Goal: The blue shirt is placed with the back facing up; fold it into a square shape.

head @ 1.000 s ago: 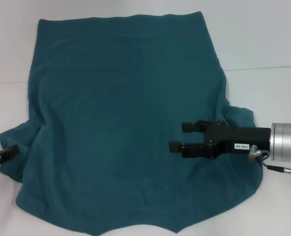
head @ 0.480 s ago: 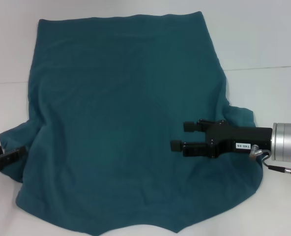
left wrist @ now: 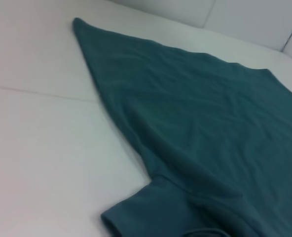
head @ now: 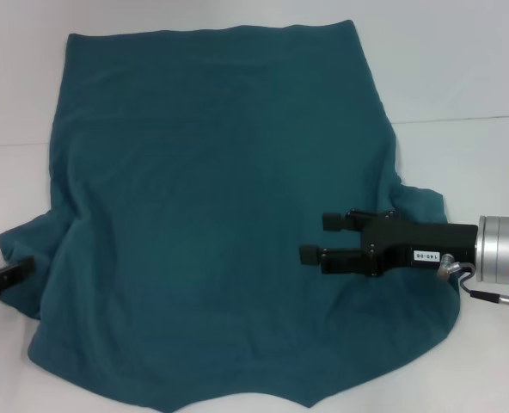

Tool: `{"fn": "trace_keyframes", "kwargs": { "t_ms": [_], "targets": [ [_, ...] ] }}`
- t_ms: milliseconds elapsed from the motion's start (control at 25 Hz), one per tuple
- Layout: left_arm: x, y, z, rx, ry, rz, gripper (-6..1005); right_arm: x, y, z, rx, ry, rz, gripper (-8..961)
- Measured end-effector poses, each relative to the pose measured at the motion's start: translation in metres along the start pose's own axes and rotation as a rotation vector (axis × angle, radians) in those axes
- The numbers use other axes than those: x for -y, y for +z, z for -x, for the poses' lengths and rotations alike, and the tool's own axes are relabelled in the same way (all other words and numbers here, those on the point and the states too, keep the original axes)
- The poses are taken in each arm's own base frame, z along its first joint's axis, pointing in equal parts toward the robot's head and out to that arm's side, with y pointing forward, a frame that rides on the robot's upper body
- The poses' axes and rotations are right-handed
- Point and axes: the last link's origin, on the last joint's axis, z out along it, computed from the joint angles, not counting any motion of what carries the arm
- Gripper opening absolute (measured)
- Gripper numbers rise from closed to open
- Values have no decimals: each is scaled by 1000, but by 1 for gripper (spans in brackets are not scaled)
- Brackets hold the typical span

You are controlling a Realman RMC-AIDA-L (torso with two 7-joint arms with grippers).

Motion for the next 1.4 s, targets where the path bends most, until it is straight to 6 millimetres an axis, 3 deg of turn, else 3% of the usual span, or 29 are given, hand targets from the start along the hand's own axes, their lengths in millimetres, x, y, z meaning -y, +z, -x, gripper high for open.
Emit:
{"fn": "trace_keyframes", "kwargs": {
  "t_ms": [160,840,1400],
  "targets": [
    [0,0,0,10,-4,-4,755,1,-1,0,6,3,-5,929],
    [-3,1,-2,10,-3,17,54,2,-3,2,18,1,-16,928],
    [5,-7,-7,-9,-10,-19,35,3,-4,2,25,6,-21,928]
  ]
}}
